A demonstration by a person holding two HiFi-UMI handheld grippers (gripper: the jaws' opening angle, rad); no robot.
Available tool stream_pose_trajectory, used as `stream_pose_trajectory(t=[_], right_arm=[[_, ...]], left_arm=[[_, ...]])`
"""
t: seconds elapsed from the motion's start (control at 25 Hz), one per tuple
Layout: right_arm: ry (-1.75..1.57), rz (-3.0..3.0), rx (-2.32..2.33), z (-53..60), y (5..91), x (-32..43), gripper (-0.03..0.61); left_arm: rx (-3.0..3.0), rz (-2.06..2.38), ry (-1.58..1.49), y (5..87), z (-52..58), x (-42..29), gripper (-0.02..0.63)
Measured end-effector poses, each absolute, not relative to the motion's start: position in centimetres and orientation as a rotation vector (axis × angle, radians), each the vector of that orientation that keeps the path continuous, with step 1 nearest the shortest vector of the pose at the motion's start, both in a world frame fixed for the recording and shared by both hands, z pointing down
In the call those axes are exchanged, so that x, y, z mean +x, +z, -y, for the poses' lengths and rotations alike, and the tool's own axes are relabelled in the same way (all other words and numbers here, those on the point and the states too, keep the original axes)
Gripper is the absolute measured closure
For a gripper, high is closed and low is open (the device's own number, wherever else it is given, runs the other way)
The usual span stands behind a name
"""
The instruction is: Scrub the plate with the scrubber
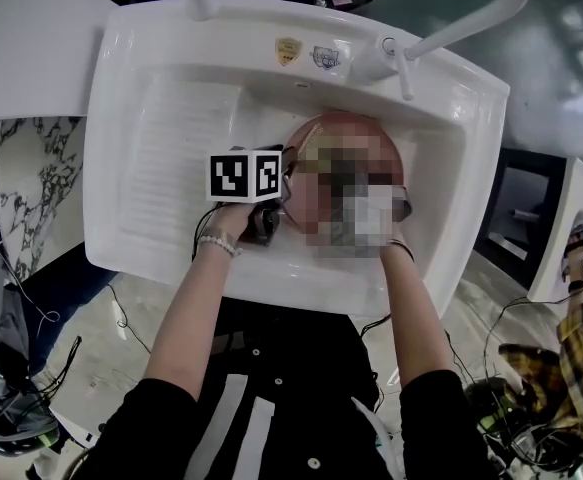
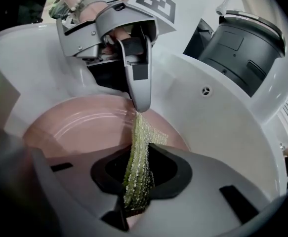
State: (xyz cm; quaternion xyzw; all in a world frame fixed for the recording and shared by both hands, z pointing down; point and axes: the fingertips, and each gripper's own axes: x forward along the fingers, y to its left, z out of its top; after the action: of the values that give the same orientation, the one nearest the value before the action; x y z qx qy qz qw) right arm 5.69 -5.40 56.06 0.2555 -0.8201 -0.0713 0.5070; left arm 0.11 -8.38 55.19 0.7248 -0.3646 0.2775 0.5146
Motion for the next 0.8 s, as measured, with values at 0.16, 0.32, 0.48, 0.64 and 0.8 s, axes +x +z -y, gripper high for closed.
stream_pose_trajectory(t=[0.16, 0.32, 0.48, 0.64, 0.8], right_arm=[[-0.218, 2.033, 0.497, 4.0, 55.8, 4.3, 0.505], [-0.204, 2.088, 0.432, 2.8, 55.6, 3.1, 0.505], [-0.139, 2.161, 0.353, 1.1, 55.3, 2.2, 0.505], [-0.075, 2.215, 0.243, -0.9, 54.8, 1.9, 0.505], [0.025, 2.262, 0.169, -2.5, 54.2, 2.0, 0.505]], left_arm=[[1.742, 0.863, 0.662, 55.2, 8.2, 0.3, 0.514], [1.741, 0.860, 0.669, 55.3, 8.2, 0.4, 0.514], [1.744, 0.864, 0.709, 55.7, 7.9, 0.3, 0.514], [1.754, 0.862, 0.747, 55.9, 7.6, 0.3, 0.515], [1.768, 0.886, 0.771, 55.9, 7.6, 0.1, 0.533]])
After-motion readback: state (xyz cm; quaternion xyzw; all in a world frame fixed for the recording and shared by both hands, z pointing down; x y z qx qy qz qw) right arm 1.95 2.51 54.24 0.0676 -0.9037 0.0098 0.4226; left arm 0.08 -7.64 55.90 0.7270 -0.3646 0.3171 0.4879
